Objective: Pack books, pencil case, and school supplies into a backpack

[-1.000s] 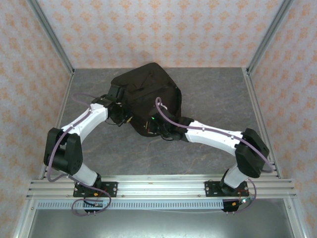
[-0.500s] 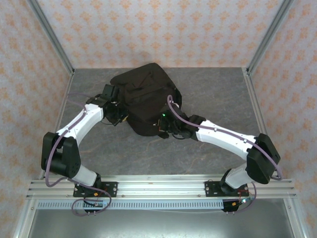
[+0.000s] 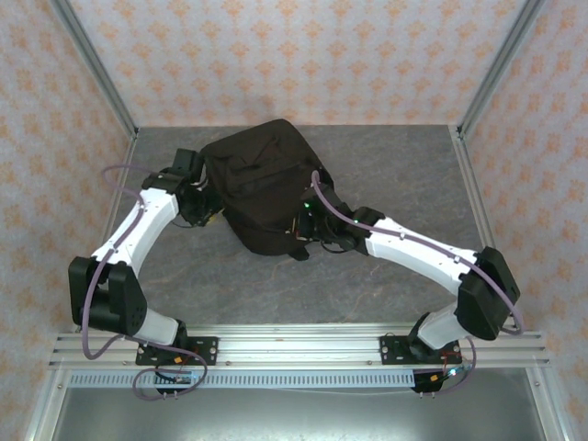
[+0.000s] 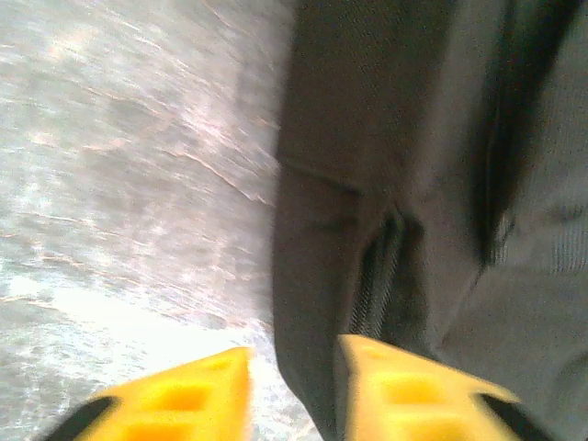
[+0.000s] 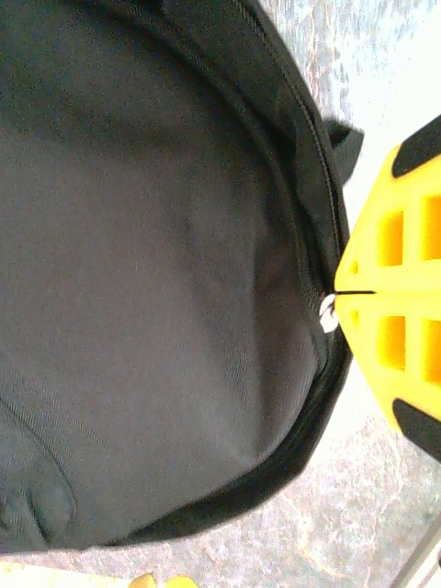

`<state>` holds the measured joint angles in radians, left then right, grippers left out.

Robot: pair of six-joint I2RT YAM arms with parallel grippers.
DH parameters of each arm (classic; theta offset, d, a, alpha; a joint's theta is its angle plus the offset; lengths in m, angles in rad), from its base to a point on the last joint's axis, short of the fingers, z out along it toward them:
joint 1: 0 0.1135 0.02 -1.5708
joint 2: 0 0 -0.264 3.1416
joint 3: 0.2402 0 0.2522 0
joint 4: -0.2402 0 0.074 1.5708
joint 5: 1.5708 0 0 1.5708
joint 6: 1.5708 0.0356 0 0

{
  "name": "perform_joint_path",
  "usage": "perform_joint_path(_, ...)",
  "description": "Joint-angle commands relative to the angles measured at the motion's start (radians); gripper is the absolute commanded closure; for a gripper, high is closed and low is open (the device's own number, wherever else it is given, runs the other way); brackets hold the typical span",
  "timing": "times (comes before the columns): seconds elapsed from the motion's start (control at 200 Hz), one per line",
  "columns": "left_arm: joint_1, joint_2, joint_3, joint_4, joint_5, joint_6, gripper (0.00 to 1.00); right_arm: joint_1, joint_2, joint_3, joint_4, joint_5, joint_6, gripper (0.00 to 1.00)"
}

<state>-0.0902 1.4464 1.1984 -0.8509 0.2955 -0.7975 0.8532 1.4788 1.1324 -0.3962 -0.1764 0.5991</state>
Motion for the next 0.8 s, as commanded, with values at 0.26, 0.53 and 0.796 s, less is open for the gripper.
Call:
perform_joint_path(0.26, -0.028, -0.279, -0.138, -0.154, 0.115, -0.170, 0.39, 0.162, 0.145, 0.184, 0.087, -0.046, 0.169, 1.00)
perform_joint_path(0.53, -0.159, -0.300, -0.220, -0.056, 0.113, -0.312, 0.37, 0.183, 0.181, 0.211, 0.140, -0.071, 0.220, 1.00)
perform_joint_path(0.796, -0.179, -0.220, -0.282, 0.062, 0.113, -0.347, 0.44, 0.185, 0.164, 0.168, 0.150, -0.047, 0.222, 1.00)
